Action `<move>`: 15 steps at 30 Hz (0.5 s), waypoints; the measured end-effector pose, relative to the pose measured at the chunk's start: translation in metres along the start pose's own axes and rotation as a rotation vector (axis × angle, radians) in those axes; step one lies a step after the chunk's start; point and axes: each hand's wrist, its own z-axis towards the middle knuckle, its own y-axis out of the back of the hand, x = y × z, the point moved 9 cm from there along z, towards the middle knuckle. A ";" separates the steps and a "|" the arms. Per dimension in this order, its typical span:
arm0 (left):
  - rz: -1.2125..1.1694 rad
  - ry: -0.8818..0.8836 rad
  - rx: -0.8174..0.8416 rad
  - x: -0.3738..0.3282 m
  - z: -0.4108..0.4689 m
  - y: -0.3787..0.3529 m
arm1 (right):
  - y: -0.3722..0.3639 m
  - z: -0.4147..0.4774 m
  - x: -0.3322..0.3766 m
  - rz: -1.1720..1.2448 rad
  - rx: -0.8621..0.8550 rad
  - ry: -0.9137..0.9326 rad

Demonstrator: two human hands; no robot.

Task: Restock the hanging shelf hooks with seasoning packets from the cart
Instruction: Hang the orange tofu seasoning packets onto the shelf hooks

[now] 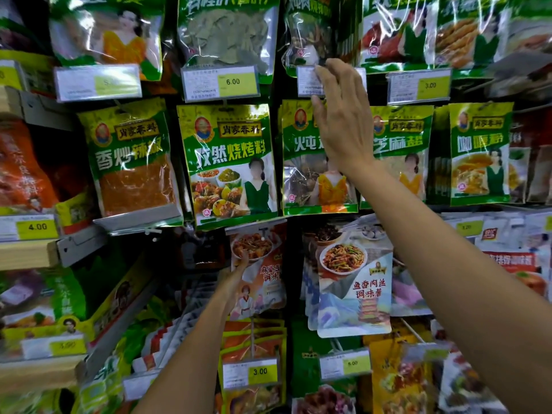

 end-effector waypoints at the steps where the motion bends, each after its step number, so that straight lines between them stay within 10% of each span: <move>1: 0.026 -0.004 -0.002 0.000 0.000 0.001 | 0.001 0.000 0.001 0.002 0.003 0.000; 15: 0.874 -0.387 -0.226 -0.010 -0.113 0.015 | 0.041 -0.154 -0.015 0.224 0.018 -0.233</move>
